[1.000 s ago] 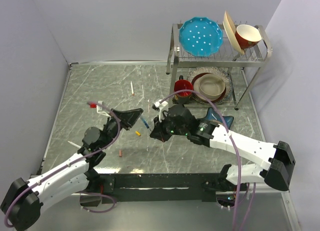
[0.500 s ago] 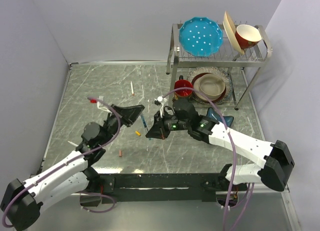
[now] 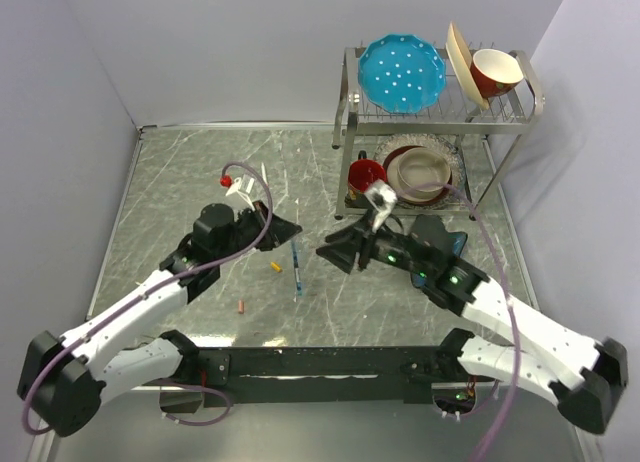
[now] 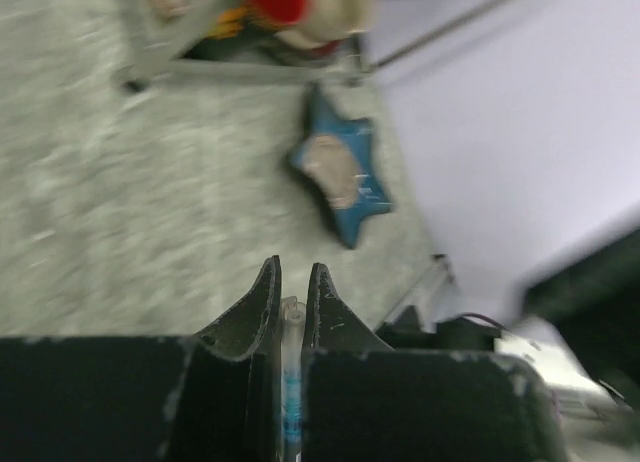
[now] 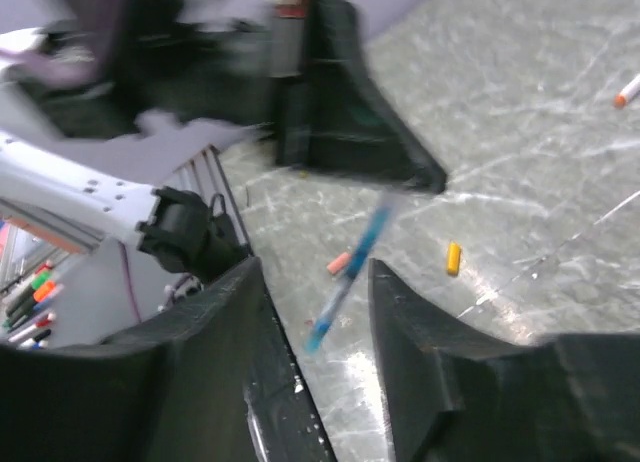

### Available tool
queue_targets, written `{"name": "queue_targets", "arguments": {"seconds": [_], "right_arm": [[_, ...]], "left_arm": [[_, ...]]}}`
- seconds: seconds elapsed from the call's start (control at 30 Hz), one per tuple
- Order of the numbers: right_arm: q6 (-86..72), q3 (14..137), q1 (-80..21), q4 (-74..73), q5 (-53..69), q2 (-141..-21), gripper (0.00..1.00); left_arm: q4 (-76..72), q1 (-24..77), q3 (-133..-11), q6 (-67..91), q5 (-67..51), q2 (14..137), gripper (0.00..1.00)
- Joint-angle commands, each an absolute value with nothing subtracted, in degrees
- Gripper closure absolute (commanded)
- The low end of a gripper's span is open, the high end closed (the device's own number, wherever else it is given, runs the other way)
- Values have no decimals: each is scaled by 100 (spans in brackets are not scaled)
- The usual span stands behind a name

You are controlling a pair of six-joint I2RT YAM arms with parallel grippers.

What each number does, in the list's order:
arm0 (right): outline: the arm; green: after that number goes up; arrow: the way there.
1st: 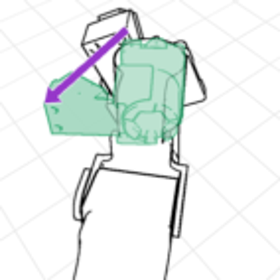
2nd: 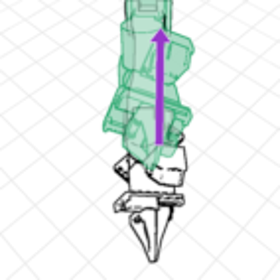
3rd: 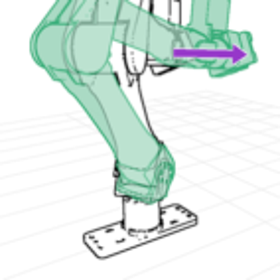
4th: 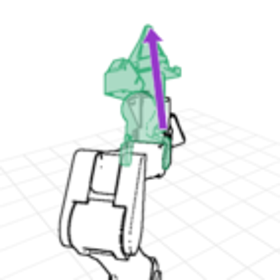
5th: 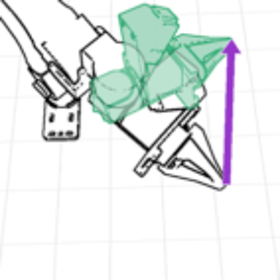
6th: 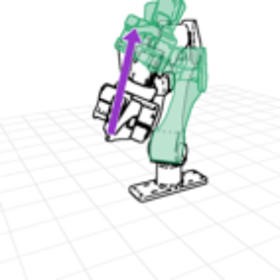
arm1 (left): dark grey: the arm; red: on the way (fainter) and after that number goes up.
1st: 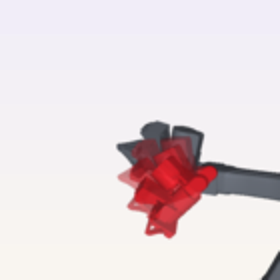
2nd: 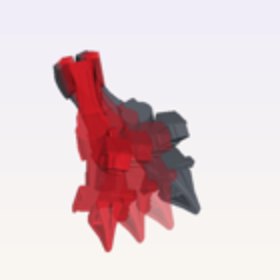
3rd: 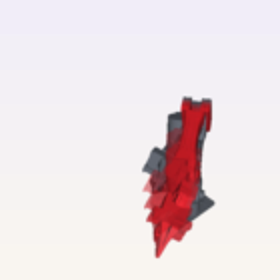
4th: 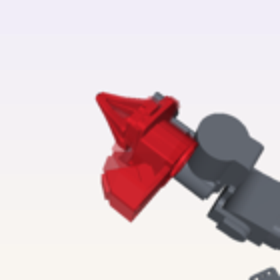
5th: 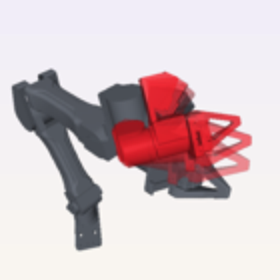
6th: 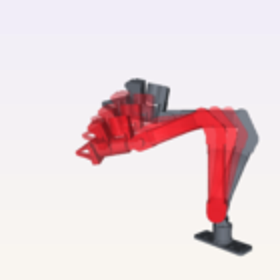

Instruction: Insert the pens into the pen caps

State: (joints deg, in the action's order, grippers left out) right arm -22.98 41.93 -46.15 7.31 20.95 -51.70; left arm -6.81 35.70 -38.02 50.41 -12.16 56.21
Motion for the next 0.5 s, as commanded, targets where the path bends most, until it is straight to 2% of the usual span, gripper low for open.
{"name": "queue_targets", "arguments": {"seconds": [0.0, 0.07, 0.3, 0.47], "right_arm": [[-2575, 3465, -4623, 915, 1908, -4117, 38], [-2575, 3375, -4640, 644, 1662, -3877, 32], [-2382, 3358, -4632, 106, 1064, -3525, 28], [-2312, 3349, -4641, 44, 967, -3524, 28]], "left_arm": [[-141, 3138, -4297, 4765, -1268, 6054, 99], [-271, 3111, -4368, 4720, -1108, 6476, 99], [-1168, 3111, -4614, 5132, -1503, 8075, 99], [-1187, 3164, -4965, 5028, -1389, 9060, 91]]}}
